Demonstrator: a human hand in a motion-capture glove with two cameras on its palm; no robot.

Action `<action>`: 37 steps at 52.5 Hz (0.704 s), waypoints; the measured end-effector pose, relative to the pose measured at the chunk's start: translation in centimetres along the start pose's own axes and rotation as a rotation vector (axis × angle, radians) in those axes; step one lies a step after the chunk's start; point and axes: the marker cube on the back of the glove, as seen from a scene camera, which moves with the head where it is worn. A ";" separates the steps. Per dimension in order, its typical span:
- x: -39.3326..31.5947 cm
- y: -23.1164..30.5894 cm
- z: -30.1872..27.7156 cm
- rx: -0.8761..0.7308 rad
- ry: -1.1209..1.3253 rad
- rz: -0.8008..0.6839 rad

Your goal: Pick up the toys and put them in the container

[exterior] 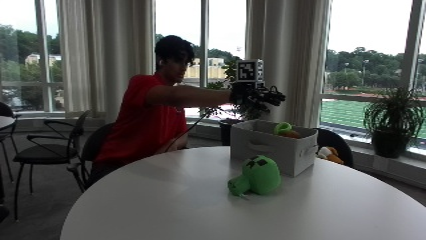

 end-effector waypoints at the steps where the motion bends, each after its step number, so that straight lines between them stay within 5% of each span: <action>1: 1.2 0.0 0.3 -0.004 -0.001 0.040; 14: 13.3 0.4 7.7 -0.125 0.044 0.248; 37: 15.8 -4.1 19.6 -0.326 0.037 0.238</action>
